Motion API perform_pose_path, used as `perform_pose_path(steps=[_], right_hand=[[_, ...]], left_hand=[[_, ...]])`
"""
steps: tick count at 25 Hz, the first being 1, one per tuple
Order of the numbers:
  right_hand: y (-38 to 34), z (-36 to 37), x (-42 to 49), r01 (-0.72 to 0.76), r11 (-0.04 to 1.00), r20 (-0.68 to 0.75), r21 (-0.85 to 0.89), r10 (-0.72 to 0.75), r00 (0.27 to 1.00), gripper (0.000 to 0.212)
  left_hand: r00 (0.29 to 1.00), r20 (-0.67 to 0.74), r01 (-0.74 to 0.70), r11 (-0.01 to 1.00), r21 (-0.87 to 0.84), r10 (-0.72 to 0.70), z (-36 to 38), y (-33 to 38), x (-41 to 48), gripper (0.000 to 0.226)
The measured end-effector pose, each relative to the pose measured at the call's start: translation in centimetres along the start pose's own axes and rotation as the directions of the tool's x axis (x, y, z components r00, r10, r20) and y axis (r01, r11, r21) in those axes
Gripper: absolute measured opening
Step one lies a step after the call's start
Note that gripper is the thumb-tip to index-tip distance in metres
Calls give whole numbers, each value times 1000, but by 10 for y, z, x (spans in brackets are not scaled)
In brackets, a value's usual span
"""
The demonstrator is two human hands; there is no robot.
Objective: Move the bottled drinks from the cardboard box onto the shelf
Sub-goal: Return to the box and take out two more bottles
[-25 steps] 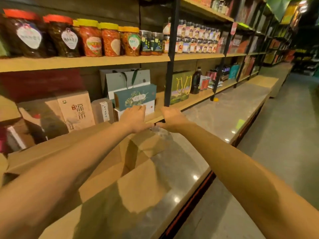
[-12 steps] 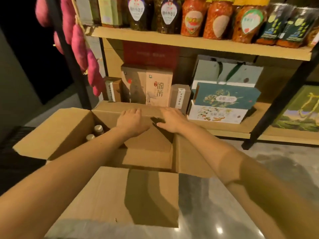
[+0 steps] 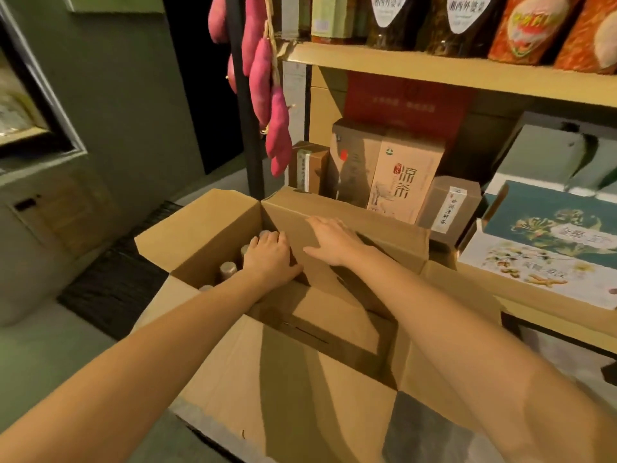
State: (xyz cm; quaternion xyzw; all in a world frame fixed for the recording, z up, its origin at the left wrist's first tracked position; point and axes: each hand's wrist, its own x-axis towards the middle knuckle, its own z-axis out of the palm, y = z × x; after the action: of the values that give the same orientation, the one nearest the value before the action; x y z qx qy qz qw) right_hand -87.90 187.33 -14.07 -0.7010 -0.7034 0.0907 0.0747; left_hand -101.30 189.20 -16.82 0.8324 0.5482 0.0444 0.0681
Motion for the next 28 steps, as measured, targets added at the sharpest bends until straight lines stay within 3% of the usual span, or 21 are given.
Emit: perform_pose_path(steps=[5, 10, 12, 15, 17, 20, 24, 28], right_hand=[[13, 22, 31, 140, 989, 72, 40, -143, 987, 63], [33, 53, 68, 242, 948, 184, 206, -280, 942, 64], [34, 69, 84, 231, 925, 213, 303, -301, 929, 64], [31, 98, 98, 150, 878, 189, 455, -260, 947, 65], [26, 119, 105, 113, 834, 155, 540, -231, 961, 66], [18, 144, 114, 119, 805, 65, 582, -192, 979, 64], [8, 174, 127, 115, 714, -31, 690, -130, 991, 57], [0, 190, 135, 49, 583, -38, 811, -30, 999, 47]], left_hand=[[980, -2, 200, 979, 42, -200, 24, 1, 1, 73], [909, 11, 416, 907, -70, -417, 44, 7, 17, 69], [826, -17, 549, 811, -201, -564, 51, 10, 26, 74], [585, -20, 702, 518, -488, -811, 62, 14, 43, 76], [428, 15, 690, 316, -651, -904, 74, 15, 55, 72], [275, 52, 622, 137, -771, -960, 92, 13, 70, 67], [195, 75, 540, 43, -841, -978, 115, 3, 86, 58], [174, 39, 498, 54, -865, -984, 134, -3, 95, 53]])
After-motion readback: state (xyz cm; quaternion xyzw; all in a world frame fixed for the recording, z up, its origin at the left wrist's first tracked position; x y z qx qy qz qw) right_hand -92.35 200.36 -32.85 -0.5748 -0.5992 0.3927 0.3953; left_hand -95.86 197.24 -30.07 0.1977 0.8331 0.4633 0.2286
